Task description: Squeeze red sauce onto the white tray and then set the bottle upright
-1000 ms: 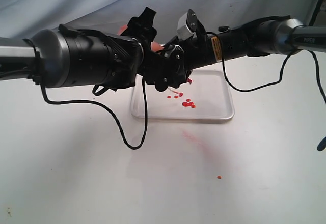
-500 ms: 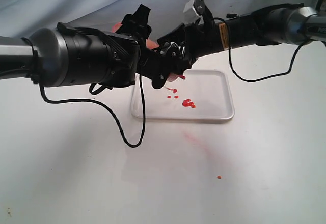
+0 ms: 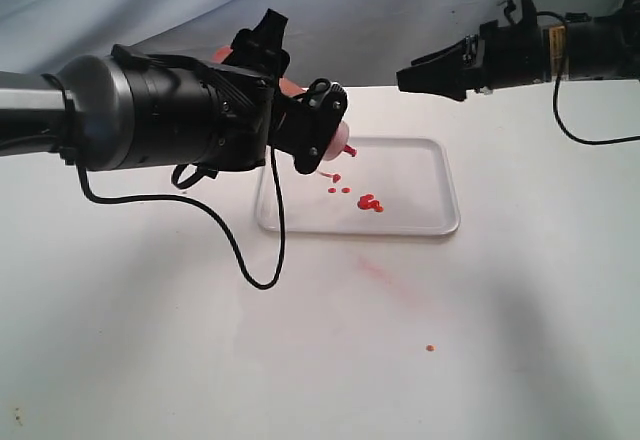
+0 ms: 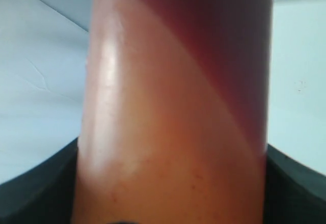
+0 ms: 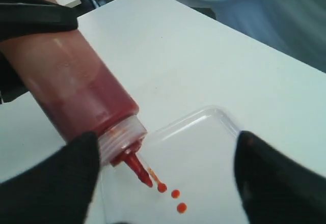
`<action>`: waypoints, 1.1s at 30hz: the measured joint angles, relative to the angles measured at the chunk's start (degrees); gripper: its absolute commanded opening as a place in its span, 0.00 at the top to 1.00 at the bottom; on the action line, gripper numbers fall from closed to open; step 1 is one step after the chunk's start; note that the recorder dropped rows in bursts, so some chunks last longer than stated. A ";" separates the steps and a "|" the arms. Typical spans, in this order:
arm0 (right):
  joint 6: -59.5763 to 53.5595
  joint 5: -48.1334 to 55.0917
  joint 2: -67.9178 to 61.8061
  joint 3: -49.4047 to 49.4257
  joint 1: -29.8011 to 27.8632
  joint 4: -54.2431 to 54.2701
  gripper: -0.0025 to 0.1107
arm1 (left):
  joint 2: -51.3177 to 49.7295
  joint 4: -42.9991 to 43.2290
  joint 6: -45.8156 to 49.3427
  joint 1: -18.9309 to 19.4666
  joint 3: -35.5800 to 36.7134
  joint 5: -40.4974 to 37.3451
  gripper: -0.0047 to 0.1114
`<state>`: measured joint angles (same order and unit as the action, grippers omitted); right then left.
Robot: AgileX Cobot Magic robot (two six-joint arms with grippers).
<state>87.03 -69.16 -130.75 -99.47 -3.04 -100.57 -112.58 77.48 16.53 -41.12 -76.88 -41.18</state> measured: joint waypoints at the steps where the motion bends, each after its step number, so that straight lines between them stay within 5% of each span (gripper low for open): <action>1: 0.92 0.00 0.00 0.00 -0.47 0.00 0.83 | 0.00 -0.13 0.00 0.00 0.00 -0.26 0.96; 2: 1.67 0.00 0.00 0.03 -0.81 0.00 0.97 | 0.00 -0.67 0.00 0.00 0.00 -0.26 0.96; 3: 2.57 -0.09 0.00 0.03 -1.14 0.00 0.98 | 0.13 -1.65 0.00 0.00 0.00 -0.26 0.96; 10: -0.35 -0.22 1.00 3.11 -2.45 0.12 0.98 | 4.95 -10.59 0.00 0.00 0.00 3.43 0.96; 21: -19.13 0.91 15.37 24.70 -2.57 4.20 0.98 | 9.36 -16.32 -0.09 0.00 2.68 4.75 0.96; 33: -32.81 25.53 39.15 49.62 0.14 25.57 0.98 | 9.36 -16.86 -5.62 3.75 5.21 15.14 0.96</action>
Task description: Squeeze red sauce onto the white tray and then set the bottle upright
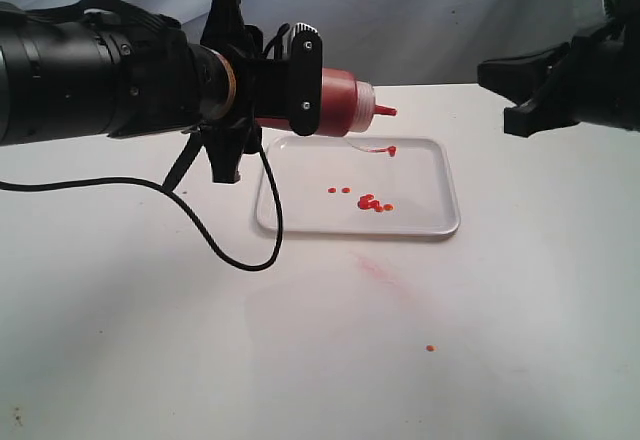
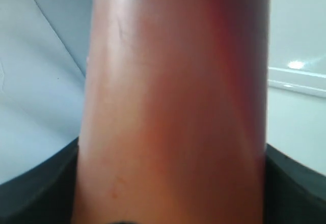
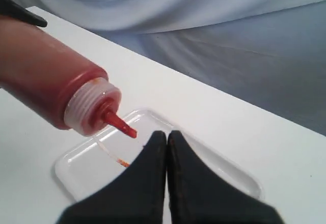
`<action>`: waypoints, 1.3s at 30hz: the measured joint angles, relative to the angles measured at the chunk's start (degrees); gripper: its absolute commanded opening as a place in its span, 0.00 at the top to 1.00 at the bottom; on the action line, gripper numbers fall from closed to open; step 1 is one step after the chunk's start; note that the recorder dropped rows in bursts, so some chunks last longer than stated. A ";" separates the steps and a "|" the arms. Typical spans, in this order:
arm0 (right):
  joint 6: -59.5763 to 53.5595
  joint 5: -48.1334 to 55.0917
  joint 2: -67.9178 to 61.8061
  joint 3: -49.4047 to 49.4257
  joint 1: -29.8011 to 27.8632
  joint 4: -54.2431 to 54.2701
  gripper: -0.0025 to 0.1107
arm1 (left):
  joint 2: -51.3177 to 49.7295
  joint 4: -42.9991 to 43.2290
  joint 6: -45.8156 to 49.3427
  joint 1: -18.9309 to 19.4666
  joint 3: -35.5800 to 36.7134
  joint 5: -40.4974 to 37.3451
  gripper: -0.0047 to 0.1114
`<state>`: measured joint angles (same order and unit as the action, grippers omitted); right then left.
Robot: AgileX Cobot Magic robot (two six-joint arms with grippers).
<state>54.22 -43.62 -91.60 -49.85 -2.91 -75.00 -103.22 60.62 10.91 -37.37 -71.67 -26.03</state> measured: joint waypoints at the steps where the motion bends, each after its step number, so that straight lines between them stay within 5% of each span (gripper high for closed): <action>1: -1.54 0.76 1.02 1.70 1.01 1.86 0.98 | 0.00 0.00 -0.63 0.00 0.12 0.57 0.96; 12: -6.09 3.63 8.19 9.78 10.84 9.69 0.98 | 0.00 -1.78 -3.40 1.35 0.12 2.44 0.96; 28: -6.23 10.29 8.44 9.78 11.44 8.21 0.98 | 0.00 -5.92 -4.40 1.35 5.38 5.58 0.96; 39: -3.76 10.54 8.44 9.78 11.44 8.21 0.98 | 0.00 -6.33 -17.45 2.22 7.32 12.24 0.96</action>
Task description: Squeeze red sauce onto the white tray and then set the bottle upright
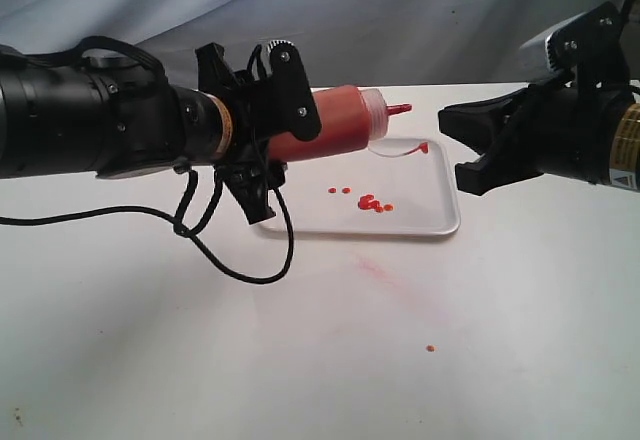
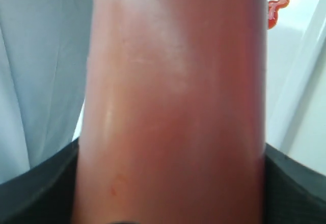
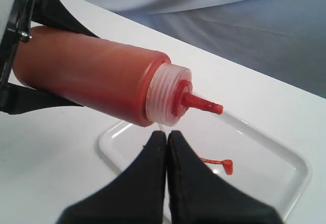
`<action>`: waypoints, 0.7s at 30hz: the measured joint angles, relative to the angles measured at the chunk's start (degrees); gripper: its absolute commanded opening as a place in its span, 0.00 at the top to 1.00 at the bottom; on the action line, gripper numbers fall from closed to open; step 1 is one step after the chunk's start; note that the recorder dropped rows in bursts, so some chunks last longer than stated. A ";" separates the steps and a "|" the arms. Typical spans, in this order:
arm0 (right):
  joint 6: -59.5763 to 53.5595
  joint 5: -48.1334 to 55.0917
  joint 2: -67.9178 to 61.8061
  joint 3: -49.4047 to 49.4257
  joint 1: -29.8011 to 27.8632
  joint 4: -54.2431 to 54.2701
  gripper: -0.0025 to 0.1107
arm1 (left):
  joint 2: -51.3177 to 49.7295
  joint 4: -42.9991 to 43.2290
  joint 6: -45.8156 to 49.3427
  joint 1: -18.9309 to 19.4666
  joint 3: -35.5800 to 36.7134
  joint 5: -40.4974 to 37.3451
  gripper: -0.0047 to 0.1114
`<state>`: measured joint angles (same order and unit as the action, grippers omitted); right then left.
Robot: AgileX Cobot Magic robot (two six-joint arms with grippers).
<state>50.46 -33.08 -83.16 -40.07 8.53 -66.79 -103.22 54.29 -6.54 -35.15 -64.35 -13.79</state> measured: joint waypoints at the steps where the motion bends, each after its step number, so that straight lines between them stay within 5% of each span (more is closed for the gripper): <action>1: 0.03 0.00 0.00 0.00 0.00 0.00 0.98 | 0.00 0.00 -0.69 0.57 0.72 1.26 0.96; 21: 4.61 0.15 0.00 0.52 0.00 0.00 0.98 | 0.00 0.10 -6.97 18.84 20.39 47.29 0.96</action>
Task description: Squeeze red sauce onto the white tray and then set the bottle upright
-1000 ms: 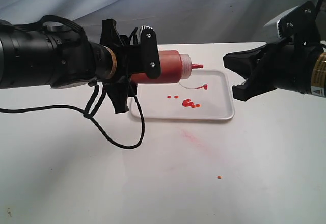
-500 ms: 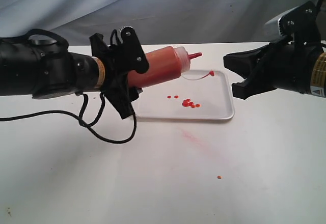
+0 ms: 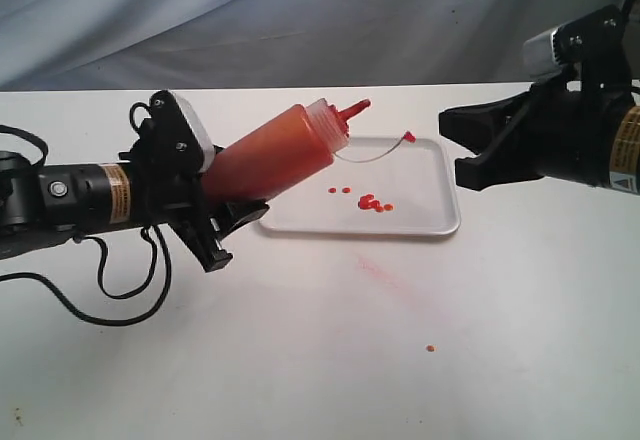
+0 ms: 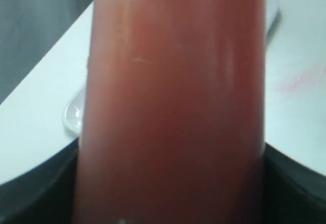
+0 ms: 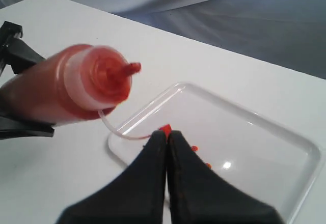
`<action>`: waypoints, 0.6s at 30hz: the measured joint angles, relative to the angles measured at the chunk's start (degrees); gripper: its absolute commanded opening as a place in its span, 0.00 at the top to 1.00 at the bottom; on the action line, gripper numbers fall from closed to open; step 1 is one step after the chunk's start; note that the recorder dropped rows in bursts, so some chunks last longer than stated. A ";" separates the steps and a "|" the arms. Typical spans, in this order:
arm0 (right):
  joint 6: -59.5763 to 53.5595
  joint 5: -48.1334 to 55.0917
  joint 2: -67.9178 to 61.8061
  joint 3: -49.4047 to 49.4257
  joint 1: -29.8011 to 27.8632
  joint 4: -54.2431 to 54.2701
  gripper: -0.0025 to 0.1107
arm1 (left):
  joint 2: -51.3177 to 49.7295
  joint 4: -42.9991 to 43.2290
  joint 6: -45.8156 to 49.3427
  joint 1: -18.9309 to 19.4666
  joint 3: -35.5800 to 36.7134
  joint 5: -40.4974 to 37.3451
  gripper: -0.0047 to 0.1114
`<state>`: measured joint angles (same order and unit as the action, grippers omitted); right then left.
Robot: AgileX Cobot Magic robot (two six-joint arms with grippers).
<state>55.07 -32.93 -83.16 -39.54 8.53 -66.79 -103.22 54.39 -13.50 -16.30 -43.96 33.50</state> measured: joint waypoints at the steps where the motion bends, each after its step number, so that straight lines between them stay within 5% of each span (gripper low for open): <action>1: 0.34 0.00 0.00 0.24 0.00 0.00 0.98 | 0.00 0.00 0.00 0.60 0.47 1.73 0.96; 12: 0.53 -8.38 -1.99 0.68 0.00 -3.72 0.97 | 0.05 0.10 -0.15 4.92 4.48 23.01 0.96; 15: 0.53 -10.82 -3.19 0.68 0.00 -5.82 0.89 | 0.05 0.10 -0.71 4.92 5.21 25.70 0.96; 18: 0.53 -12.70 -4.40 0.68 0.00 -6.96 0.70 | 0.05 0.23 -2.25 4.92 5.98 28.72 0.96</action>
<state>55.60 -45.62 -87.55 -38.87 8.53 -73.75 -103.17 54.63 -15.76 -11.38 -37.98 62.22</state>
